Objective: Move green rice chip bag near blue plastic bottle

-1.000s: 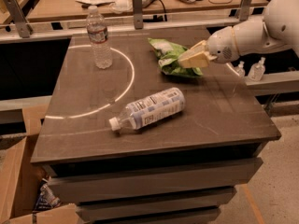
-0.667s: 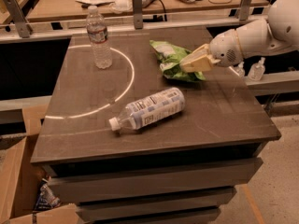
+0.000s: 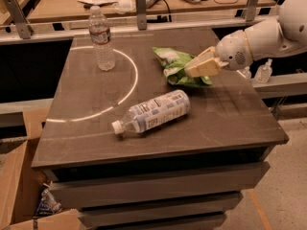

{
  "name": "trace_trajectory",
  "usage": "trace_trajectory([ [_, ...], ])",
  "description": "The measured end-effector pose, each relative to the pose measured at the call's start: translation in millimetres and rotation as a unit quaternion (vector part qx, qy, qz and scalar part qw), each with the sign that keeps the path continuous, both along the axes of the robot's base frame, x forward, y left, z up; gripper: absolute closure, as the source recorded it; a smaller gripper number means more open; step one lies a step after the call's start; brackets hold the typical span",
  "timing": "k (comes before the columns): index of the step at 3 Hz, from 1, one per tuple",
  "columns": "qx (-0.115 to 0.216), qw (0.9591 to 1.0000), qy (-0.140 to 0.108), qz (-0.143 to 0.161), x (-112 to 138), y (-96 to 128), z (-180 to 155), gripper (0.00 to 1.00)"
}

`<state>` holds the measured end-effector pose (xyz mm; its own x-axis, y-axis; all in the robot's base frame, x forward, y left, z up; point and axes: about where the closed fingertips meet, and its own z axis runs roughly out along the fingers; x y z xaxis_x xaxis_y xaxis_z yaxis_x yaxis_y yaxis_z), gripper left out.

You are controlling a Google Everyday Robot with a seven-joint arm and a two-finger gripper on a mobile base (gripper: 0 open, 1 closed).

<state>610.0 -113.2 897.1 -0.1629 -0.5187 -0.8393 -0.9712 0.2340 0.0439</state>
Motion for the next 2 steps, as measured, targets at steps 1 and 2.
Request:
trace_trajectory([
  [1, -0.001, 1.0, 0.007, 0.002, -8.5, 2.2, 1.6, 1.0],
  [2, -0.009, 0.9999, 0.013, 0.001, -13.6, 4.0, 1.7, 0.83],
])
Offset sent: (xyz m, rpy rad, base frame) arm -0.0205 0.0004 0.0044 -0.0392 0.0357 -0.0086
